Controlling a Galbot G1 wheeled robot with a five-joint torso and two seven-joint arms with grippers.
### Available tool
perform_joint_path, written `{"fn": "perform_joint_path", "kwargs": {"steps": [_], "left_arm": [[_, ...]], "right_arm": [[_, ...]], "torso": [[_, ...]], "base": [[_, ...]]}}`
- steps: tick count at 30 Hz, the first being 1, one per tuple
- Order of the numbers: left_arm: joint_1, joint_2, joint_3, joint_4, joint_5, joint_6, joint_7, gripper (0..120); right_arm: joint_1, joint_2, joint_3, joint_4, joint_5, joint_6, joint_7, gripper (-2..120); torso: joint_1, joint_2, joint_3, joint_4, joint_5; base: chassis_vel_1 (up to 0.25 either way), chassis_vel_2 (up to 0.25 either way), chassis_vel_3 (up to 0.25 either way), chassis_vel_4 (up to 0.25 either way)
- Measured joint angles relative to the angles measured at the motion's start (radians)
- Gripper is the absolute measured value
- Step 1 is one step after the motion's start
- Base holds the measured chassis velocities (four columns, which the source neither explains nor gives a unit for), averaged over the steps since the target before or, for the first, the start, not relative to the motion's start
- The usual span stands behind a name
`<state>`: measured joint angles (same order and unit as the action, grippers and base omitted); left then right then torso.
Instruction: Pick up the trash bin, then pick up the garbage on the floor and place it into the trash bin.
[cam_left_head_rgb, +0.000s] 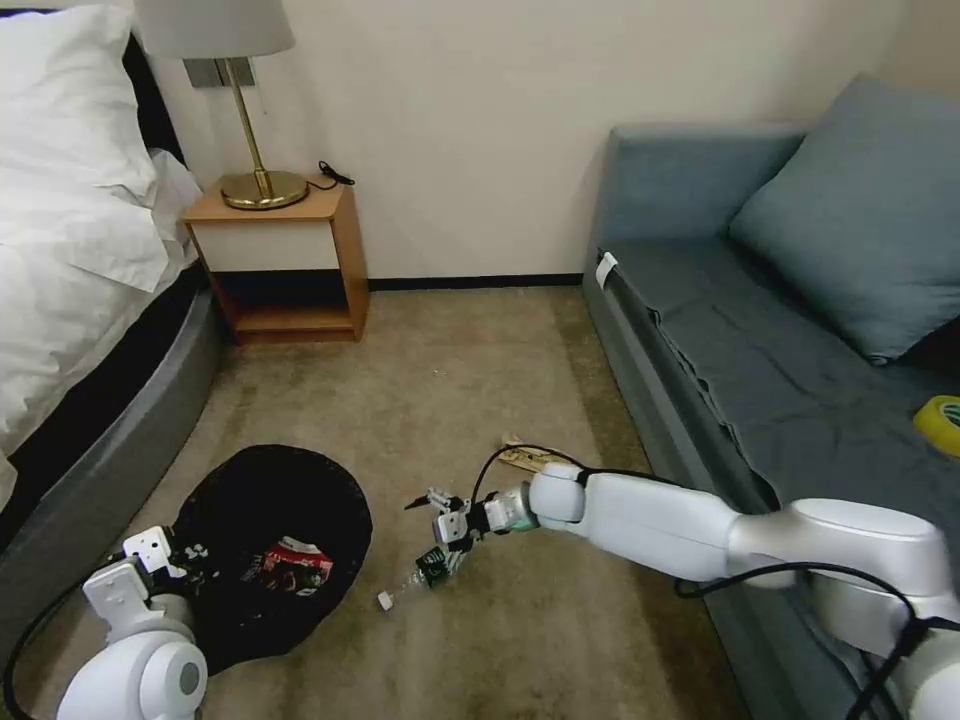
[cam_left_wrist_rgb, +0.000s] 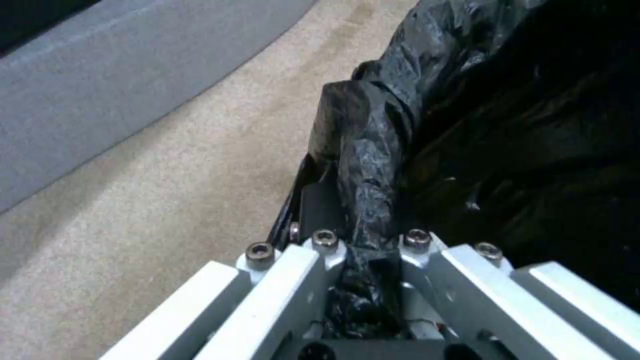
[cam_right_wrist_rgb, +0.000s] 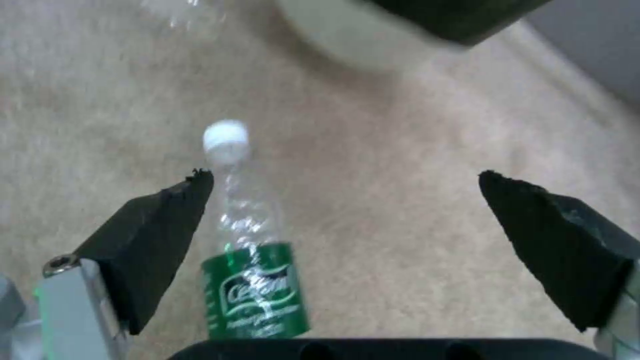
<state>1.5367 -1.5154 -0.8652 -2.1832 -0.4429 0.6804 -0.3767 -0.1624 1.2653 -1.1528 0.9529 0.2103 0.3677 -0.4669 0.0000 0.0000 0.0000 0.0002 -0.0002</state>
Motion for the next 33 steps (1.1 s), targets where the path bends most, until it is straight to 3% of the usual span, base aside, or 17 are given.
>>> {"fn": "perform_joint_path", "kwargs": {"steps": [20,27,33], "left_arm": [[0.023,-0.009,-0.028,-0.008,-0.002,-0.024,0.011,2],[0.029,-0.009,-0.032,-0.012,-0.004,-0.026,0.013,2],[0.029,-0.011,-0.030,-0.013,-0.004,-0.027,0.013,2]], "right_arm": [[-0.057,0.123,-0.055,-0.285,-0.067,0.001,0.003,100],[-0.073,0.131,-0.054,-0.313,-0.074,0.003,0.017,99],[-0.080,0.143,-0.049,-0.335,-0.076,0.003,0.027,91]], "torso": [[0.000,0.000,0.000,-0.0002,0.0001],[0.000,0.000,0.000,-0.0003,0.0002],[0.000,0.000,0.000,-0.0002,0.0001]], "base": [[0.000,0.000,0.000,0.000],[0.000,0.000,0.000,0.000],[0.000,0.000,0.000,0.000]]}}
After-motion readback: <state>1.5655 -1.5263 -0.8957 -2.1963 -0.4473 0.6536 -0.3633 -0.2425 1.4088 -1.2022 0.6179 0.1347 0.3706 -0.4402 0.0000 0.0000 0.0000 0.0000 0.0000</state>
